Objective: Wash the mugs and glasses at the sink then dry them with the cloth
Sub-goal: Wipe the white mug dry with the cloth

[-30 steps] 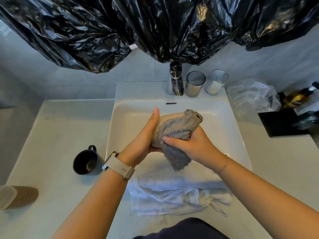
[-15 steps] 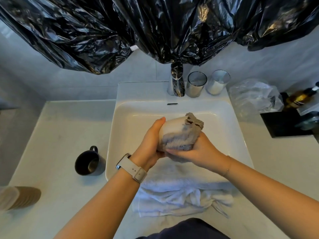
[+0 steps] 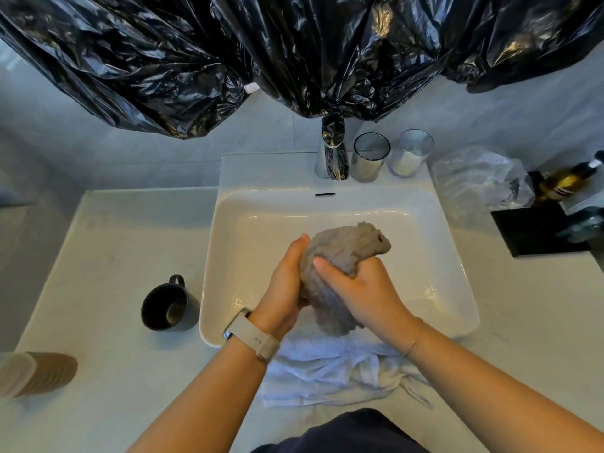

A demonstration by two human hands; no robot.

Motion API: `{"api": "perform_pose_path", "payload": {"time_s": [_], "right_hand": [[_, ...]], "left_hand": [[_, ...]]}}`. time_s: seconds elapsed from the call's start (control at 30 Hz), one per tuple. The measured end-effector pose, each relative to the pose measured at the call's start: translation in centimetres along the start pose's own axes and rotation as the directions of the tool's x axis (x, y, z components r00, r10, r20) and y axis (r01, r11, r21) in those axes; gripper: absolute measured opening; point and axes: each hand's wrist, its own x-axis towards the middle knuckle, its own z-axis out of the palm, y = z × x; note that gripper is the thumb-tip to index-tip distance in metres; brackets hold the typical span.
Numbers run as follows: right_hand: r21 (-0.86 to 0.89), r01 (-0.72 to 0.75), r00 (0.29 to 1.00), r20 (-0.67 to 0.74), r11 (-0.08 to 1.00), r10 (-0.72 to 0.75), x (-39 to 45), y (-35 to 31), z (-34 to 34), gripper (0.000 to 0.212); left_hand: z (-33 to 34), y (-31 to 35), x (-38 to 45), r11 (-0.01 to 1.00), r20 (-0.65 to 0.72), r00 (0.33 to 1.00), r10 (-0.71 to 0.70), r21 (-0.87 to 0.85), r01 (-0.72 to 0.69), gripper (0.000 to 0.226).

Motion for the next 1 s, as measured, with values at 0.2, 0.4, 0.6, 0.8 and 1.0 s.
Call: {"api": "perform_pose_path", "payload": {"time_s": [0.2,0.4,0.6,0.8,1.0], "right_hand": [[-0.164,0.304,0.926,0.281,0.939,-0.251,-1.0,2.1,-1.3,0.042],[0.521,-0.307,0.951,0.133,0.797,0.279,0.6,-0.4,0.5,0.027],[0.560,-0.734,0.648,0.407,0.385,0.644,3.3,-2.1,-1.2,0.025],[0.602,-0.548,0.813,0.220,0.581,0.539,2.2,-1.6,0.4,0.025],[0.252,-0.072,0.997,-0.005,0.965,0.075,0.3,-0.6,0.9,0.019]], "left_hand": [[-1.2,0.5,0.5,0.975,0.110,0.973,-0.202,-0.074,0.211,0.046],[-1.3,-0.5,0.4,0.787,-0.074,0.875,0.478,0.478,-0.390,0.035],[-3.2,-2.4,-0.2,0.397,0.203,0.651,0.731,0.649,-0.649,0.046],[-4.6,-1.7,1.0,0.324,0.323,0.555,0.767,0.551,-0.769,0.052],[-2.0,-1.0,0.8,0.831,0.098,0.861,0.499,0.225,-0.508,0.048]]}}
